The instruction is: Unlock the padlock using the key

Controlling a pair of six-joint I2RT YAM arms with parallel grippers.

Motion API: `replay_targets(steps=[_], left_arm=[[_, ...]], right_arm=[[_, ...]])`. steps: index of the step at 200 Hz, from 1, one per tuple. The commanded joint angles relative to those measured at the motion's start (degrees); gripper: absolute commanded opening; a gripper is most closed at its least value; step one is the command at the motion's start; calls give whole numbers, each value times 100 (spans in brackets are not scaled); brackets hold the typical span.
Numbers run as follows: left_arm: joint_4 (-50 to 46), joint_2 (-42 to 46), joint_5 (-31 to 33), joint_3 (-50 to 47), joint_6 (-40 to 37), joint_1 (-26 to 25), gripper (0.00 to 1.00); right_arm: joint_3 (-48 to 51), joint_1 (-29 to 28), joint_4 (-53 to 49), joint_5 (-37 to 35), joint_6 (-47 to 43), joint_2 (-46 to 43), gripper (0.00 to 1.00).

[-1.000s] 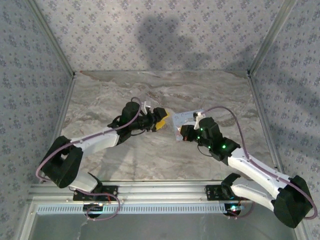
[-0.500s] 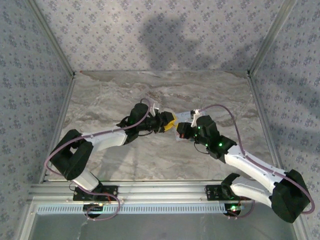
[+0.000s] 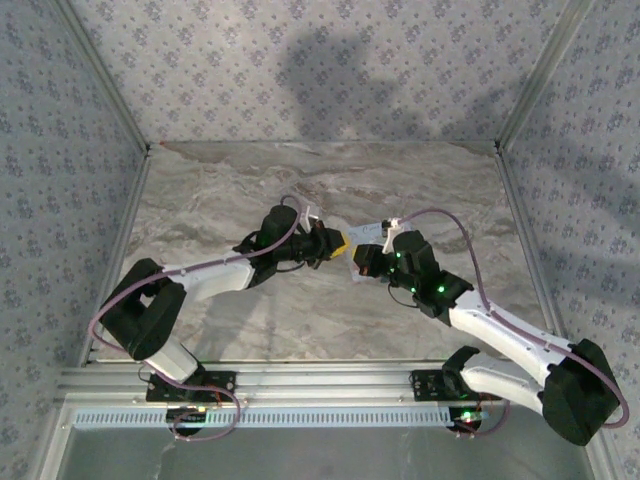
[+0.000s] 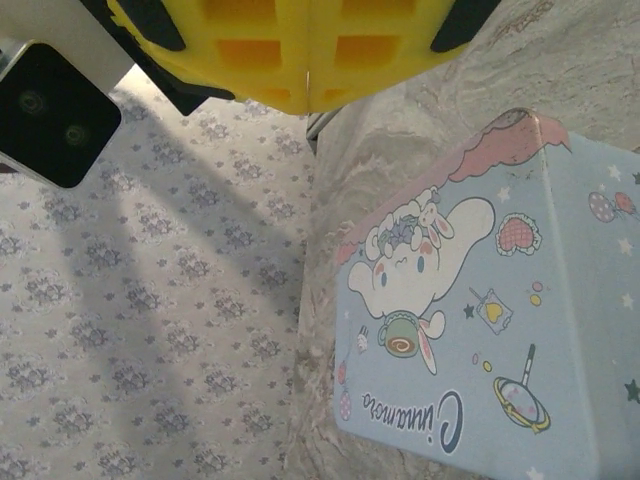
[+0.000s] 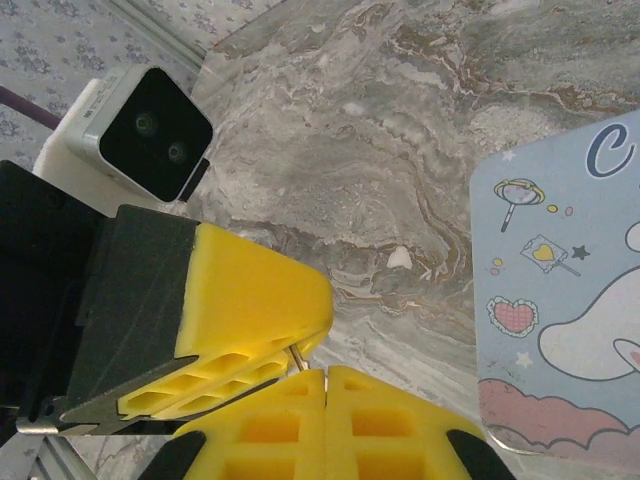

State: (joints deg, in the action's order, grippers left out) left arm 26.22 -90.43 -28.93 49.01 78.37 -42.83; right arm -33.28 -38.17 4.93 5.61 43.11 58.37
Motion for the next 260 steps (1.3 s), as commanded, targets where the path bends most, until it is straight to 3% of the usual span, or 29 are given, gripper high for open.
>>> replay_targets(steps=[1,41,70,92,128,177,260], left_arm=[[-324,162,7,287,-493,-37,0],[-813,523,96,485,-1572,65,0],[-1227,885,142,673,-2415,108,0],[-1248,1043,-9,749,-2739,118,0],[-1227,1145,-190,787,-2922,120,0],[-1134,1130,-276,785,-2905,117,0],[-1167,1146,-249,775,-2905,118,0]], right_arm=[[-56,101,72,233,31,-205,2],[220,702,158,1063,-189,-581,30],[614,1288,1139,2076,34,-774,39],[646,1375,1719,2637,98,-716,43],[567,1304,2495,3176,223,-363,43],[306,1056,2670,3228,158,95,42],[203,986,2657,3087,139,277,25]])
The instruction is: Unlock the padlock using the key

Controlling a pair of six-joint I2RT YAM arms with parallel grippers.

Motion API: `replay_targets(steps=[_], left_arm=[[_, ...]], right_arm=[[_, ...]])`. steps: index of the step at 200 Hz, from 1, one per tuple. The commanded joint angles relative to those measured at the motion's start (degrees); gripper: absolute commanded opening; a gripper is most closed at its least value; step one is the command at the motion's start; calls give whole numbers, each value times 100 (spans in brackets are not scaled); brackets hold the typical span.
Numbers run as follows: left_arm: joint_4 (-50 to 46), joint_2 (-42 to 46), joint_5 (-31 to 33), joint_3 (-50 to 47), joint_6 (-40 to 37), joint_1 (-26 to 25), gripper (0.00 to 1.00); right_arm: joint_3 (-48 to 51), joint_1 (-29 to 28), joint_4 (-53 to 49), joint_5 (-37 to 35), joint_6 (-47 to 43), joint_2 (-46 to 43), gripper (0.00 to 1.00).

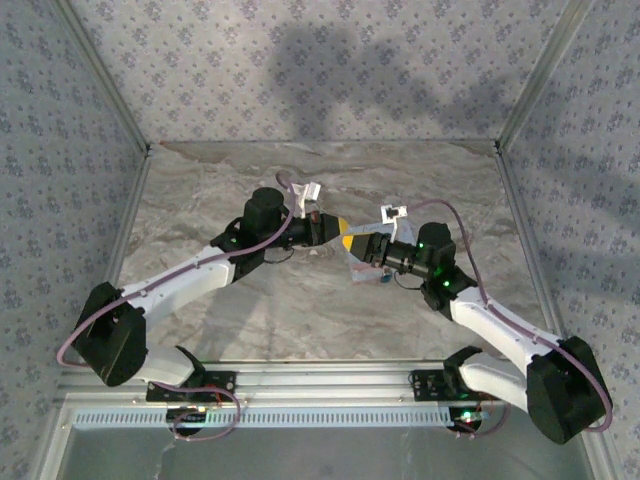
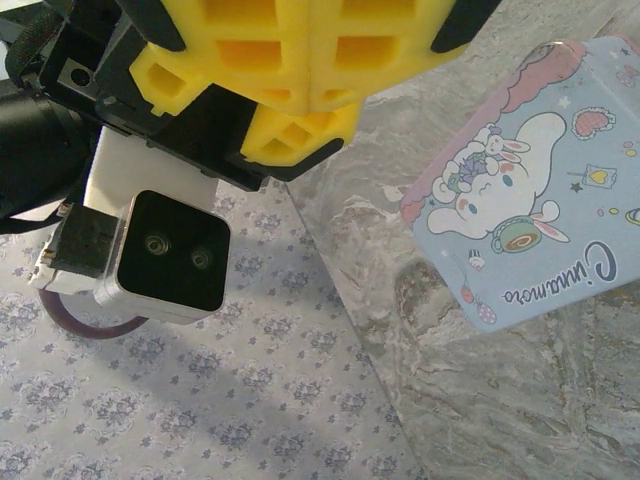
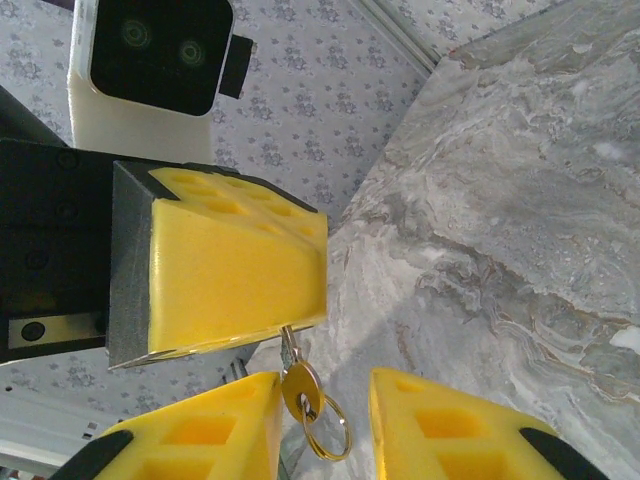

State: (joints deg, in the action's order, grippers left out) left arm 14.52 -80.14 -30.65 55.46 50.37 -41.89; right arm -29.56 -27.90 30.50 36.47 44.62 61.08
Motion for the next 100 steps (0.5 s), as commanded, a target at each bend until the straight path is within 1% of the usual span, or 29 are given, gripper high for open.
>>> replay_targets(steps=[1,29,67,90,100], left_arm=[[5,119,-74,131,-106,28,0],[-4,115,-46,125,-97,26,0],[-22,133,-8,110,-80,46,0],[-30,180,76,83,49,109,0],[-59,200,103,86,54,137,9]], right_arm=[[-171,-41,98,1,-13,8,25],[-164,-48,55,-9,-14,2,18],[-164,-32,-111,-65,-63,-23,1],[-141,-30,-394,-188,-179,-142,0],[-132,-27,-581,-242,-247,-213,0]])
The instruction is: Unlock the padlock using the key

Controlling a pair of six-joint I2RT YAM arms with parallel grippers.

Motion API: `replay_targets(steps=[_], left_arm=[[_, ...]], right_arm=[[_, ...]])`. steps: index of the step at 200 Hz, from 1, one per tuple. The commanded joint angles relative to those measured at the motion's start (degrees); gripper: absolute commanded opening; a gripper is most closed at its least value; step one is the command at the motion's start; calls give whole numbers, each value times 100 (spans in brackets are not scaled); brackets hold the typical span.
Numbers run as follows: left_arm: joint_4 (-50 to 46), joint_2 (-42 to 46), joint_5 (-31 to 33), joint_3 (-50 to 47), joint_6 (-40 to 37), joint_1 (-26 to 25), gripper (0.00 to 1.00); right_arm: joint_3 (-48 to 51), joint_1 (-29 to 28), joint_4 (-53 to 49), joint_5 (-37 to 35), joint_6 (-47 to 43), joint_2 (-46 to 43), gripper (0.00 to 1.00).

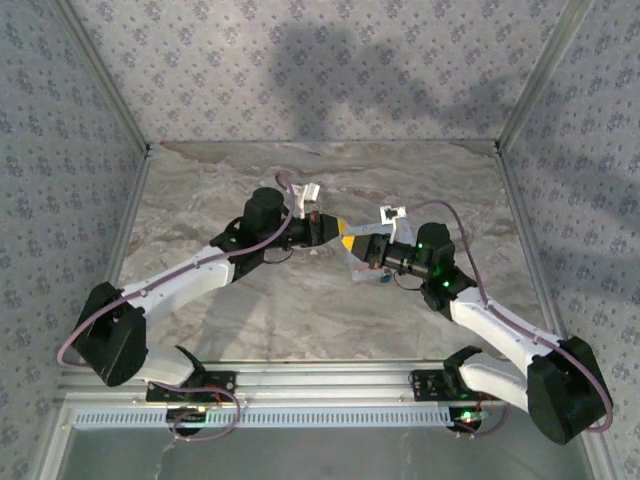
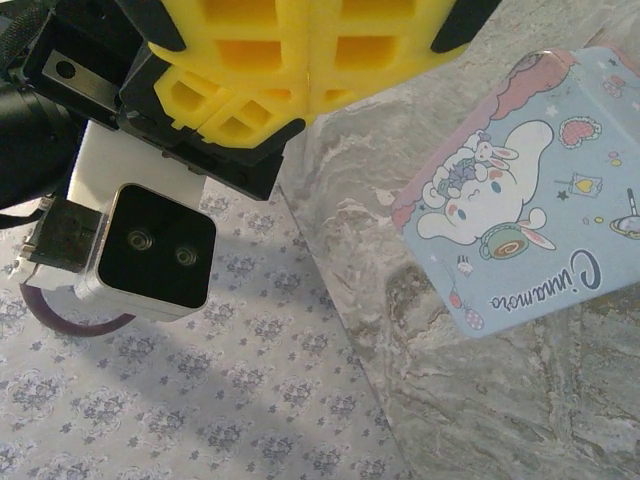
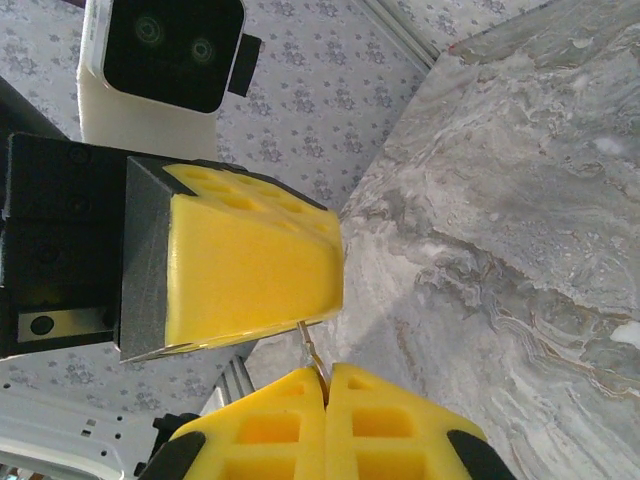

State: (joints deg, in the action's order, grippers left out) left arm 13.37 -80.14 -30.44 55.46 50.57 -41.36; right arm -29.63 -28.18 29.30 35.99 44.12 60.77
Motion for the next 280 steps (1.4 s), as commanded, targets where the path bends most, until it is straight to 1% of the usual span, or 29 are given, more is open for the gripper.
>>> replay_targets(steps=[1,4,6,19,38,44,54,68,88,110,142,183,229,280], left_arm=[[50,204,86,87,33,84,11],[26,215,104,95,28,91,13],[6,217,109,94,18,88,17],[-198,227,218,143,-72,93,32],[-691,214,457,231,-280,88,53],[-878,196,550,261,-332,89,57],[-1177,142,687,295,-418,91,64],[-1404,12,808,297,-458,75,69],[-1559,-299,840,314,-381,0,73],[-1574,-782,757,420,-236,-149,75],[-1582,-1496,627,735,-48,-357,78],[-1873,-2141,532,1050,42,-421,79],[-1990,-2538,442,1164,99,-435,79],[-2354,-2779,617,1333,0,-434,80]], right_arm=[[-128,-1,-487,-200,-208,-186,0],[-123,5,-558,-239,-236,-212,0],[-133,6,-605,-261,-256,-232,0],[-161,34,-966,-377,-415,-345,0],[-256,104,-1784,-614,-741,-538,0],[-304,139,-2113,-744,-755,-616,0],[-391,217,-2686,-984,-1105,-742,0],[-510,338,-3460,-1413,-1317,-921,0],[-579,609,-4313,-1950,-1428,-1146,0],[-518,870,-4732,-2248,-1420,-1393,0],[-385,1073,-4776,-2296,-1327,-1582,0],[-368,1131,-4889,-2312,-1353,-1606,0],[-324,1166,-4828,-2299,-1327,-1587,0],[-332,1192,-4846,-2310,-1309,-1569,0]])
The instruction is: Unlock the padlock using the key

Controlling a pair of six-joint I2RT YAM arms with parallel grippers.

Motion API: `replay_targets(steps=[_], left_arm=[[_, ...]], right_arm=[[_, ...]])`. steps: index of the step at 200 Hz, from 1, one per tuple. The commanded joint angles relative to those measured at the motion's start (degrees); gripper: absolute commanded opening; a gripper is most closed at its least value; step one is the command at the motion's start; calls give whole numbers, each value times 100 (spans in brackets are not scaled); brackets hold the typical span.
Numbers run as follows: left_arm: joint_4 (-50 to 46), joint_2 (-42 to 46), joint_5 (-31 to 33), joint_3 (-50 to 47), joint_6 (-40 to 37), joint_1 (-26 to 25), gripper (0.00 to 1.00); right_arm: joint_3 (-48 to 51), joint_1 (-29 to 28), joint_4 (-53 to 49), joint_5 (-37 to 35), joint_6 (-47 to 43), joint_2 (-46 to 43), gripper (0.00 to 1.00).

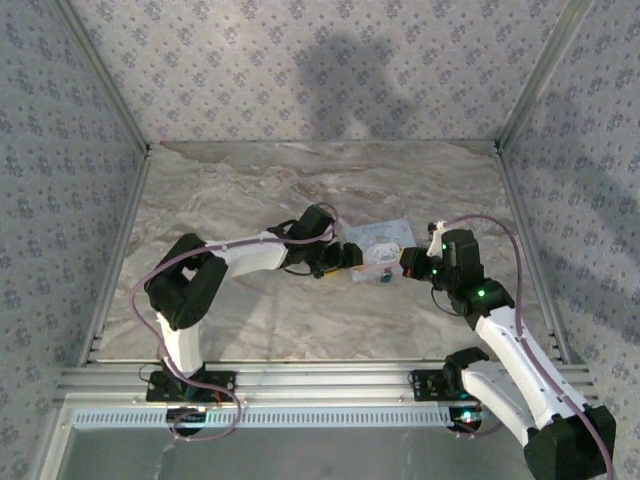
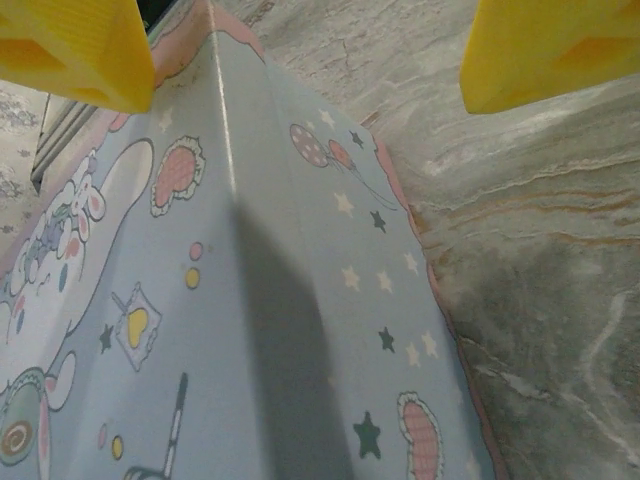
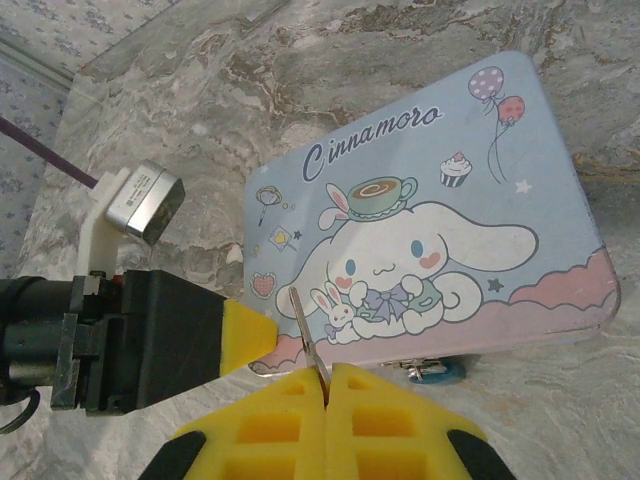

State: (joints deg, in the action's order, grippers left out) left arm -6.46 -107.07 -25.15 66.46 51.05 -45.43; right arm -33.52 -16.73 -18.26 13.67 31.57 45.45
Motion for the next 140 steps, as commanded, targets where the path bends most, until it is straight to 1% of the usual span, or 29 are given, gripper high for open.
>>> replay_targets(steps=[1,26,66,110,140], left_arm=[[-390,-86,97,235,-54,-27,80],[-767,-130,303,254,-173,3,80],[-1034,4,522,33,-348,214,80],[-1210,258,658,-279,-606,661,81],[-1381,420,779,-393,-843,1004,81]], right_arm=[[61,47,-90,-77,-55,-41,0],[46,47,-129,-93,-55,-40,0],[34,64,-173,-84,-67,-23,0],[26,56,-174,-14,-77,55,0],[26,63,-87,175,-90,168,0]])
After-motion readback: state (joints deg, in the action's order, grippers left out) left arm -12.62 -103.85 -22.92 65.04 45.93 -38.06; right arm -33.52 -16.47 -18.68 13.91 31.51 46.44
